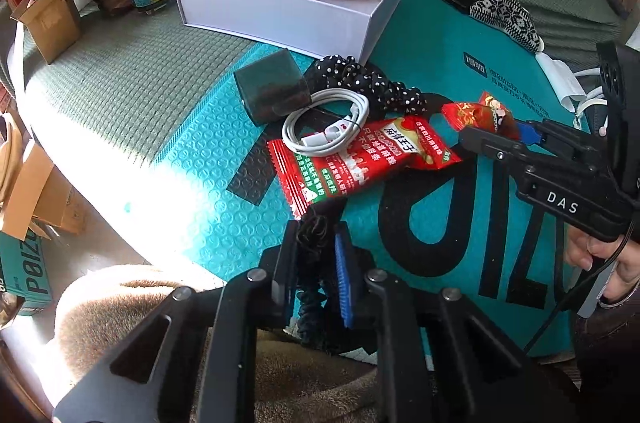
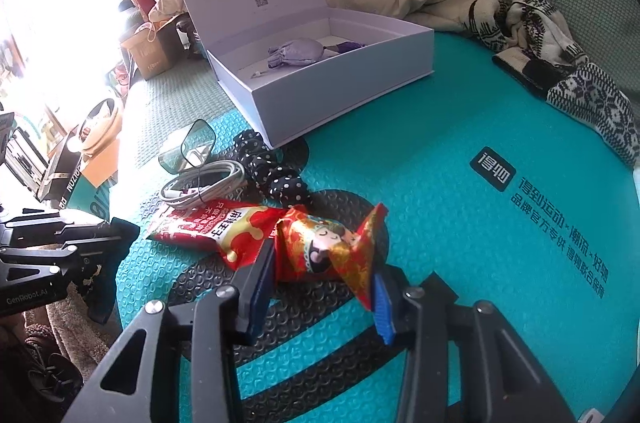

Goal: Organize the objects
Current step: 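Carry the scrunchie and red-gold candy over the white box with both tools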

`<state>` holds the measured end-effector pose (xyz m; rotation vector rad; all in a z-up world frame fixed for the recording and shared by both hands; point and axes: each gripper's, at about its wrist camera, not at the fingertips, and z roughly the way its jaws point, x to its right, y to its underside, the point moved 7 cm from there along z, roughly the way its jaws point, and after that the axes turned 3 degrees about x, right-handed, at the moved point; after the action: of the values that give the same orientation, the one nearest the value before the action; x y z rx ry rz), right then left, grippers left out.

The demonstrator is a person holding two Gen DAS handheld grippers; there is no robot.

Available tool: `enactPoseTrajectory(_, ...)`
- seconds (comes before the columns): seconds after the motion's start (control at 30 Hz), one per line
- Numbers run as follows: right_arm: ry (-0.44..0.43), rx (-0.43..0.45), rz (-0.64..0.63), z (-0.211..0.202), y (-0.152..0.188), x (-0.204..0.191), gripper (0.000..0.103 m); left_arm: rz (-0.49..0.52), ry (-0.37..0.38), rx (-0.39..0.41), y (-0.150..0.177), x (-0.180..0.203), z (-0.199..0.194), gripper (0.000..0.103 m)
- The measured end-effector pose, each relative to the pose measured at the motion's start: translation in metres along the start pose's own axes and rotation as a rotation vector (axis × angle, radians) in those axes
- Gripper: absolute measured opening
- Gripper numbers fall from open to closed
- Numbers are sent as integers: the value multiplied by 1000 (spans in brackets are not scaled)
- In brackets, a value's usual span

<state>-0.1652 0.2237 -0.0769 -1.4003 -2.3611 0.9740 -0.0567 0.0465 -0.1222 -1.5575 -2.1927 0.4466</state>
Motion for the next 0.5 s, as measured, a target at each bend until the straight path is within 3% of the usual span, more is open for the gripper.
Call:
enactPoseTrajectory(0.23, -45, 16, -16, -7, -12, -17, 43, -28, -16, 38, -10, -11, -21, 15)
enactPoseTrajectory(0.5, -61, 18, -8, -1, -37, -34, 43, -26, -9, 32, -31, -30, -17, 15)
